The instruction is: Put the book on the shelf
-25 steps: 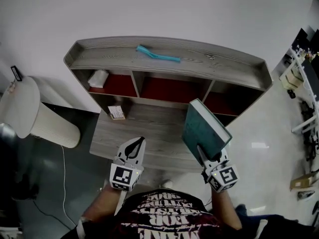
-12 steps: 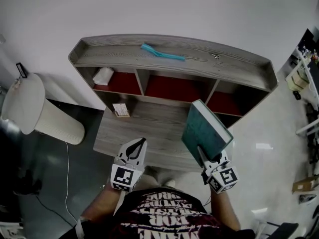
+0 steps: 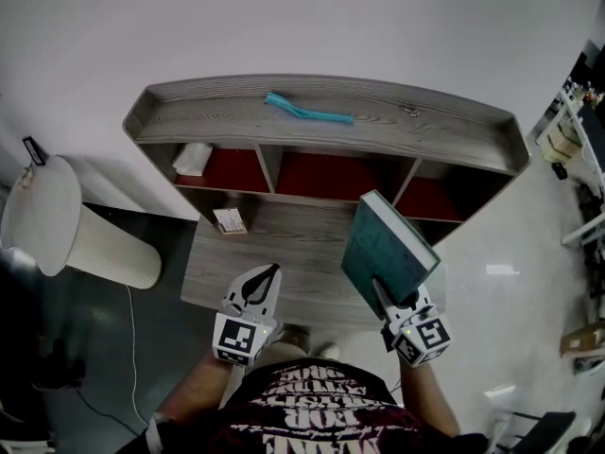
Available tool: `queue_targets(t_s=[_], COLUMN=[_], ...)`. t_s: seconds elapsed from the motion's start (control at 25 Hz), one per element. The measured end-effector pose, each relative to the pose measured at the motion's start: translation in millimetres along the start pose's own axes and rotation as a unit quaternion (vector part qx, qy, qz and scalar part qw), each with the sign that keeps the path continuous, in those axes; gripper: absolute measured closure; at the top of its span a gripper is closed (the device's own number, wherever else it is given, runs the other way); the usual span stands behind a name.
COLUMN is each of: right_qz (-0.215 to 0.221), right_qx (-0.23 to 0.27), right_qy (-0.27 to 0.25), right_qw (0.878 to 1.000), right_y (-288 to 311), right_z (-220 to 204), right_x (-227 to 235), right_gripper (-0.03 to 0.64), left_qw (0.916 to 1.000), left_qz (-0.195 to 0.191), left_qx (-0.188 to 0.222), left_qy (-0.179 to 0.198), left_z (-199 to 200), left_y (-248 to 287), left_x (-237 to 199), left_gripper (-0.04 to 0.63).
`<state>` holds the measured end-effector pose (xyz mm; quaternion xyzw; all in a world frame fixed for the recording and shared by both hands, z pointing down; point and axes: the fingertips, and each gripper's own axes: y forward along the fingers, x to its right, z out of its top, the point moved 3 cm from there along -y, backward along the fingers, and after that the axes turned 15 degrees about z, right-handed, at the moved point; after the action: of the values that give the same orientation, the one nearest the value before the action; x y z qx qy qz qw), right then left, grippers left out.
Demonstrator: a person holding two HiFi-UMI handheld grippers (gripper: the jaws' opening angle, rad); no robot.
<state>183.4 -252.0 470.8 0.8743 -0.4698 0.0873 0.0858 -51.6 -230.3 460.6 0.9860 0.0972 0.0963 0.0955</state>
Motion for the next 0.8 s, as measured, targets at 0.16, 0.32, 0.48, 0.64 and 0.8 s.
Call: queue_targets(t_s=[0.16,0.32,0.48,0.64,0.8], right_qz=[0.001,-0.004,0.000,-0.003,-0.007], right_qx=[-0.001,-0.008,0.000,-0.009,-0.009], right_qy=[0.002,0.000,0.011,0.022,0.028], right_qw=[1.000,1.000,1.000,1.000,1.000], right_y=[15,26,38,47,55], right_z=[4,8,11,8,7], right_x=[2,9,12,16,20], right_gripper=[0.456,0.455,0.456,0.455,0.456], left_qw=[1.0000,0.9999,0.9999,0.9998,0.9997], left_qz=[-0.004,-0.011,-0.013,-0.017,-0.022], left_qx=[0.000,0.000,0.001,0.002,-0.002], left_qy=[-0.001,-0.003,-0.005,-0.008,-0.002], left_z=[-2,-2,-2,-3,-5], left_y=[10,21,30,40,49], left_x=[-11,-18,-25,-33,-37], left_gripper=[0.591,0.591,0.591,0.591,0.591])
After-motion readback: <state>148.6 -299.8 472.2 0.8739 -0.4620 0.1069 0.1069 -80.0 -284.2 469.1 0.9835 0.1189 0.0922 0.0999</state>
